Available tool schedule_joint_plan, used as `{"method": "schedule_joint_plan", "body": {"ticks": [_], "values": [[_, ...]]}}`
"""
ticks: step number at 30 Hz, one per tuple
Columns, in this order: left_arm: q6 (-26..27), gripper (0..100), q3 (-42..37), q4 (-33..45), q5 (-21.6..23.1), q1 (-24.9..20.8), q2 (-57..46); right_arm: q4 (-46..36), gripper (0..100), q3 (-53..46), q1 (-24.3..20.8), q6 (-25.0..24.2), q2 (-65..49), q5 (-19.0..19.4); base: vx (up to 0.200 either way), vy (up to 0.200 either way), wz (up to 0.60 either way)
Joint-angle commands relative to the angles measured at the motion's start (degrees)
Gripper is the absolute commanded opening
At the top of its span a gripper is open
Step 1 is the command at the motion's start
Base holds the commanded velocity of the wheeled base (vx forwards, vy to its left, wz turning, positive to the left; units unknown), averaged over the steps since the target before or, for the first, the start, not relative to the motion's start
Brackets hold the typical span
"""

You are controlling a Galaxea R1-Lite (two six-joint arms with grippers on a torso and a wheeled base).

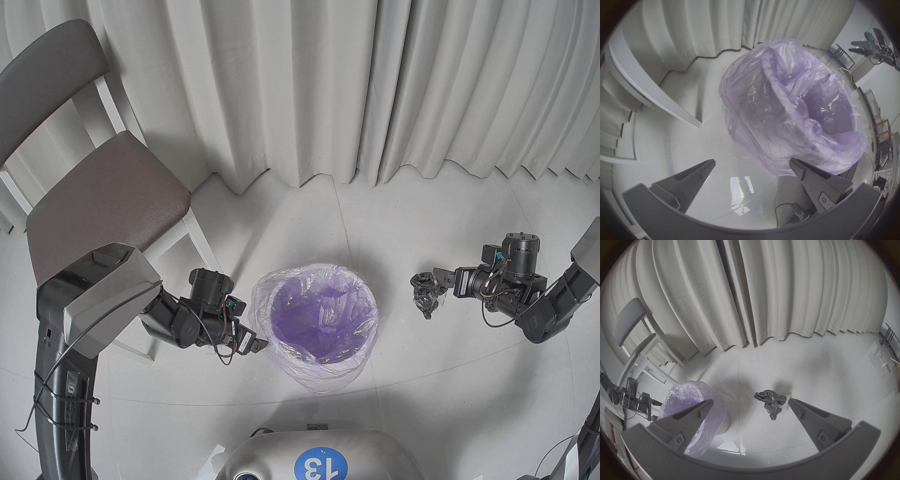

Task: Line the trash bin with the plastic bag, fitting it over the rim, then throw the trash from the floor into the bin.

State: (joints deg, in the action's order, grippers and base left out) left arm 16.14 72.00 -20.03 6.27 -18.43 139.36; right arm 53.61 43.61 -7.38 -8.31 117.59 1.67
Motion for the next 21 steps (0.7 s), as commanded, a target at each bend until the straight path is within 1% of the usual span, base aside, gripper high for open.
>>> {"method": "schedule_joint_plan", "body": {"ticks": [1,4,5,8,15,21], "values": [[5.3,100,20.99,15.9,-2.57,0.06,6.36,0.09,100,1.04,0.61,-0.04,0.27,2.2,0.0,0.0,0.0],[5.66,100,27.41,19.5,-2.93,-0.11,9.08,0.0,100,1.39,1.22,0.05,0.36,2.99,0.0,0.0,0.0],[5.66,100,27.41,19.5,-2.93,-0.11,9.08,0.0,100,1.39,1.22,0.05,0.36,2.99,0.0,0.0,0.0],[9.7,100,32.68,20.12,-3.37,0.24,13.3,0.0,100,1.83,1.4,0.05,0.36,4.31,0.0,0.0,0.0],[9.26,100,37.51,20.47,-2.84,-0.38,17.87,0.53,100,1.83,1.31,0.05,2.2,4.57,0.0,0.0,0.0],[9.35,100,38.57,20.2,-3.54,0.06,18.93,2.2,100,2.54,1.14,-0.04,4.58,4.57,0.0,0.0,0.0]]}}
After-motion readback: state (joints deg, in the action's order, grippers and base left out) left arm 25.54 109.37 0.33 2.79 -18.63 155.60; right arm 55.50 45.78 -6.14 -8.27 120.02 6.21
